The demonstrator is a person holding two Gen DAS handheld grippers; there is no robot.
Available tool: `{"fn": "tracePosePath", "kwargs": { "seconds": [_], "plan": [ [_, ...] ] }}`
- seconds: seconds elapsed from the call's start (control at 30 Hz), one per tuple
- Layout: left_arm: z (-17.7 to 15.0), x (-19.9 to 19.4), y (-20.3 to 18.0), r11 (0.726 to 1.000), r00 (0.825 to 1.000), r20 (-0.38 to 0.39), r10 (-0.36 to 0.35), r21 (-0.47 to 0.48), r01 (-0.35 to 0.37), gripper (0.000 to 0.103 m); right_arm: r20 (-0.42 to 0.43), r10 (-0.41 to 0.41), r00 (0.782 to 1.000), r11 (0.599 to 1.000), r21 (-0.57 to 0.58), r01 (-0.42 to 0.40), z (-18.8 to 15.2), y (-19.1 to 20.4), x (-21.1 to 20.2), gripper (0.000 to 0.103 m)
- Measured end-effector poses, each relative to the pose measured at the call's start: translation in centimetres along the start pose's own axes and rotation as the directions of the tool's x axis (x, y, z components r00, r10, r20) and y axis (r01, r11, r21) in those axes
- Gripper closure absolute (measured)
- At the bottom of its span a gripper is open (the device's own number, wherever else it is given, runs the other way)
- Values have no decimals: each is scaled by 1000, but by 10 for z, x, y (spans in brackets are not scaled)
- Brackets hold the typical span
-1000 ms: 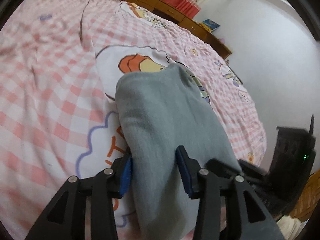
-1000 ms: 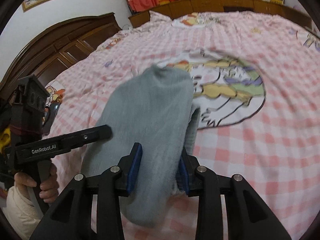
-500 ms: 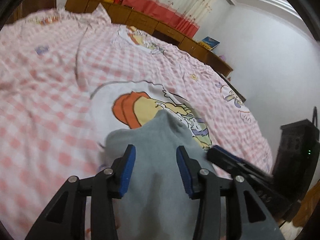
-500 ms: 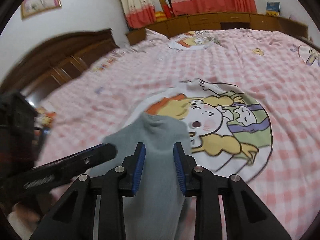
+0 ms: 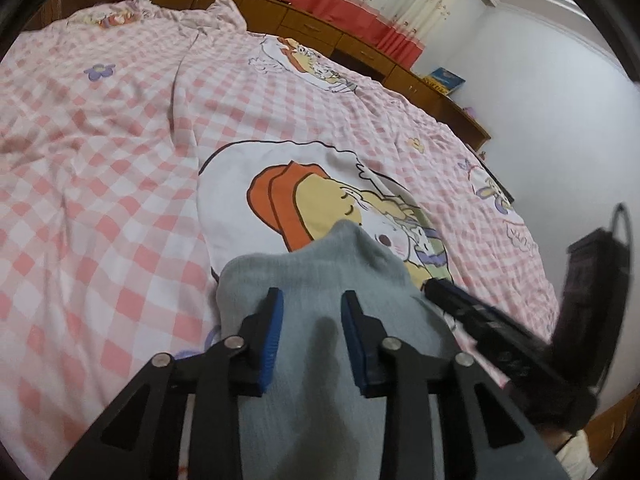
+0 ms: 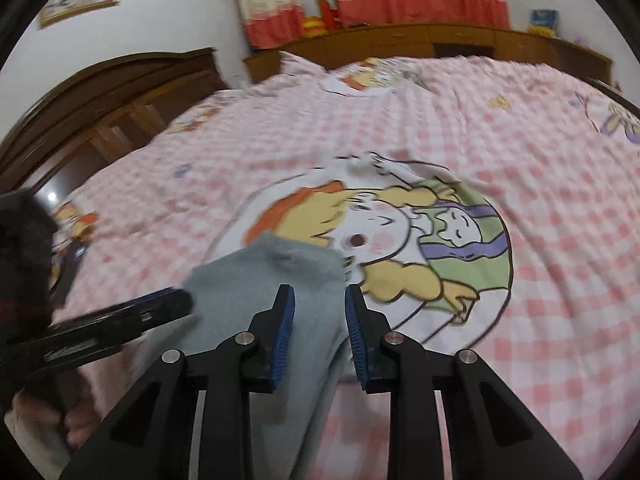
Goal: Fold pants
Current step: 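Lay the folded sweatpants flat on the bed and open both tools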
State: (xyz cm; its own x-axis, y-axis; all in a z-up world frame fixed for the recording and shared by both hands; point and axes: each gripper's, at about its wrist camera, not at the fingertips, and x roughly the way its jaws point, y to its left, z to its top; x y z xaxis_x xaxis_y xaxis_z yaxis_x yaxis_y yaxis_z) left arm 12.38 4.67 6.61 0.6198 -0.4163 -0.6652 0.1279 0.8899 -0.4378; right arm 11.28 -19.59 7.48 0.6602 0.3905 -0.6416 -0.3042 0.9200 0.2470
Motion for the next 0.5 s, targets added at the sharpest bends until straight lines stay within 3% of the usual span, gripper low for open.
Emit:
{"fn": "tracePosePath", "kwargs": {
  "seconds": [0.17,0.3,0.5],
  "plan": [
    [-17,-29,-15,997,999,-28,41,63,-39,49,-35,29,999,995,-95,-32,-26,26,-34,75],
    [-40,-47,-21,996,997,-51,64,64,-60,46,-36,27,999,992,-121,-31,-53,37,-55,75],
    [-78,-60,-23,996,994,-73,80,45,-77,39,-96,-18,995,995,-101,9,-83,29,-41,75]
  ]
}}
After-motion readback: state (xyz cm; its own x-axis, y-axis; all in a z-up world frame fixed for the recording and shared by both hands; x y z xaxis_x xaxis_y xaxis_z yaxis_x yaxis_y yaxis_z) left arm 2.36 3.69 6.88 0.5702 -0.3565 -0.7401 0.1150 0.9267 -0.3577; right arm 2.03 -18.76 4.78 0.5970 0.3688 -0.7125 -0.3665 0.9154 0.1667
